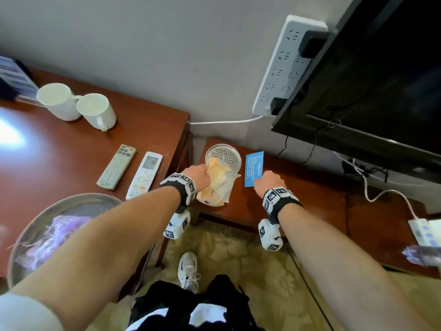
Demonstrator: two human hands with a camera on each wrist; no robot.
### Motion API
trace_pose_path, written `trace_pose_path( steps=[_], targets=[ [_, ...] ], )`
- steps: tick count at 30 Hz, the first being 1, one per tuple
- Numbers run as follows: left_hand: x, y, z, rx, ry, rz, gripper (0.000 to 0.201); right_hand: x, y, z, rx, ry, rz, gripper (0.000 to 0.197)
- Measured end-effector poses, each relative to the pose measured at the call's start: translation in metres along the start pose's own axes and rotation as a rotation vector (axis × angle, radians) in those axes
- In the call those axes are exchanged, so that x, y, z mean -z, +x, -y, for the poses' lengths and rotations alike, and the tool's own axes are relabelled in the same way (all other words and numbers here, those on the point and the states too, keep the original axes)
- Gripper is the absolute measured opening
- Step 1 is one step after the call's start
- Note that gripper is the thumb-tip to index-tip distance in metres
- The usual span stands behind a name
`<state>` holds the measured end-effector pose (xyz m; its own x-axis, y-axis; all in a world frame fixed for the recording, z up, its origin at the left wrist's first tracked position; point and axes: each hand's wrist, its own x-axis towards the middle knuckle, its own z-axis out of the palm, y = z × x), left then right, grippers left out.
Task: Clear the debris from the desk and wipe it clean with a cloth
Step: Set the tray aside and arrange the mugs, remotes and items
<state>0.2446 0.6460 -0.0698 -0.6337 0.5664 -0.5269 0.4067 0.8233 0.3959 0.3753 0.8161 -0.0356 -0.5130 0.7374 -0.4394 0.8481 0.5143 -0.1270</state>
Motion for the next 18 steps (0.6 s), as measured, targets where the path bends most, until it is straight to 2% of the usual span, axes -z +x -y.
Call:
trace_pose_path(
  steps=[10, 18],
  targets=[
    [0.011, -0.086, 0.014, 0.057, -0.045, -0.151, 0.031, 0.012, -0.079, -0.005, 0.090, 0.064, -0.075, 0.015],
    [0.006, -0.168, 0.052, 0.123, -0.078, -0.246, 0.031, -0.002, -0.153, 0.011, 0.175, 0.019, -0.077, 0.025]
  ],
)
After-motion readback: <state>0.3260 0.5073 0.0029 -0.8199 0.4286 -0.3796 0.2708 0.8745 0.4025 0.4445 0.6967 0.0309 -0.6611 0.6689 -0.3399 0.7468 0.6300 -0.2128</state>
